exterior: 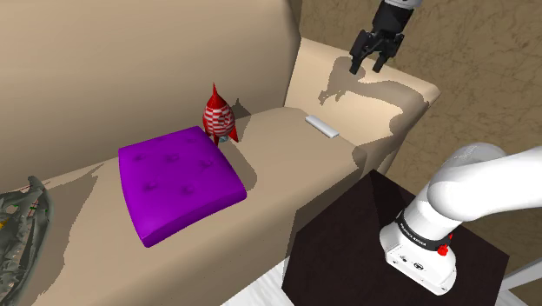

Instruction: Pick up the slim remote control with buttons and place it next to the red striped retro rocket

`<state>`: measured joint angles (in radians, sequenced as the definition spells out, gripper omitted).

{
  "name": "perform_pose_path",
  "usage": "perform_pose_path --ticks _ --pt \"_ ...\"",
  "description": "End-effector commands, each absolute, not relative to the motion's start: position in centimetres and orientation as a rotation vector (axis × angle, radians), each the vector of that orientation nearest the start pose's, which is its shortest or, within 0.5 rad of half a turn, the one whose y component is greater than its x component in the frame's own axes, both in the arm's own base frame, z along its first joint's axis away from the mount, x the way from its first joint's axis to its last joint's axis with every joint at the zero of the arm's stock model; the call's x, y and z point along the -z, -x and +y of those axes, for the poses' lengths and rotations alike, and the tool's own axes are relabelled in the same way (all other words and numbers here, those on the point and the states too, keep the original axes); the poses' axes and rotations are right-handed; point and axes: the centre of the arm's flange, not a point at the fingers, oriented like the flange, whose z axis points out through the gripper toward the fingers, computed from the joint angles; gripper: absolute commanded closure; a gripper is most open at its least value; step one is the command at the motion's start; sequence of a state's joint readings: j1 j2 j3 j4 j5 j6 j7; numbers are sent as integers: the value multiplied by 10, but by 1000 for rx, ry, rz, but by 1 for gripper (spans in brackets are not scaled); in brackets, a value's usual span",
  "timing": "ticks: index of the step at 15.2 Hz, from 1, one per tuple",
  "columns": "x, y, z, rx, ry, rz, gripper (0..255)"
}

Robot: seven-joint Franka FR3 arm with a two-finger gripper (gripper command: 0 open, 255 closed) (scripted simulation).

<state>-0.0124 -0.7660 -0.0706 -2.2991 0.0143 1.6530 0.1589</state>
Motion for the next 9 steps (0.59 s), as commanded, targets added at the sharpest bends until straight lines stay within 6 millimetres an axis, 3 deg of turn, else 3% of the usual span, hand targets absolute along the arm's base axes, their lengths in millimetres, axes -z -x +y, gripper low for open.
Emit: perform_pose_path --ticks 1,9 --pt "-618 -320 -33 177 3048 345 0" --pt "-544 -379 -80 143 3061 362 0"
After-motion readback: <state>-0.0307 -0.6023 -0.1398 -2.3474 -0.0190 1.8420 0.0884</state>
